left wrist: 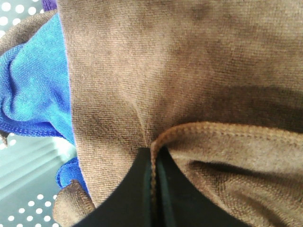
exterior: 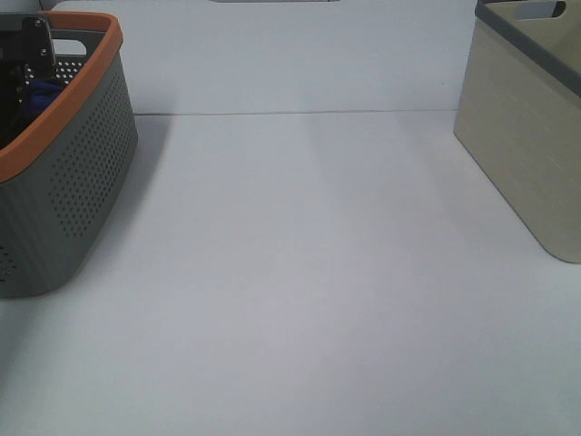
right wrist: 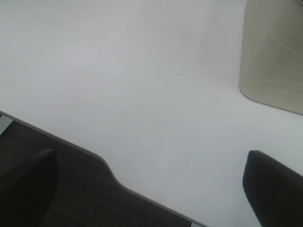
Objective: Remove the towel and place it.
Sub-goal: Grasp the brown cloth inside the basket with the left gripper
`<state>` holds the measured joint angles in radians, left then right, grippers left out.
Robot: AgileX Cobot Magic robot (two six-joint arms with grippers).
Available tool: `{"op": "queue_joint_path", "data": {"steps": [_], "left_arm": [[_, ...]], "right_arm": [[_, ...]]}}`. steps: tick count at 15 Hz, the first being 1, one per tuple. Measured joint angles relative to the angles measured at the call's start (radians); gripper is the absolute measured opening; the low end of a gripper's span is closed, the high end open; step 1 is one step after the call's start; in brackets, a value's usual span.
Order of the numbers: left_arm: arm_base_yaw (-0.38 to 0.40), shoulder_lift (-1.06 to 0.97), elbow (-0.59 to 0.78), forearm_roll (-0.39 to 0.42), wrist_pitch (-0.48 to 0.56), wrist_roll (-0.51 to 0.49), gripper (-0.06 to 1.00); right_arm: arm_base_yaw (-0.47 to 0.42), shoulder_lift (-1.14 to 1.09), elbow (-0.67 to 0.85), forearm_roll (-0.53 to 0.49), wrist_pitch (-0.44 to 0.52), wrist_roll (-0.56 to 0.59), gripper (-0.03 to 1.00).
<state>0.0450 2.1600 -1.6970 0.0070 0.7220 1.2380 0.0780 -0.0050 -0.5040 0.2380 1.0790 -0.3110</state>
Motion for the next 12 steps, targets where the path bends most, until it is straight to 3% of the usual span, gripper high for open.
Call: {"op": "queue_joint_path", "data": {"steps": [5, 10, 12], "left_arm": [[0.0, -0.082, 0.0, 0.003, 0.069, -0.018, 0.0], [0.0, -0.28, 0.0, -0.007, 0.25, -0.088, 0.0], [0.0, -0.351, 0.0, -0.049, 0.298, -0.091, 0.0]], "right_arm": [[0.0, 0.0, 0.0, 0.0, 0.0, 0.0, 0.95], [0.0, 0.0, 0.0, 0.0, 0.0, 0.0, 0.95], [0.0, 0.0, 0.0, 0.0, 0.0, 0.0, 0.95]]}}
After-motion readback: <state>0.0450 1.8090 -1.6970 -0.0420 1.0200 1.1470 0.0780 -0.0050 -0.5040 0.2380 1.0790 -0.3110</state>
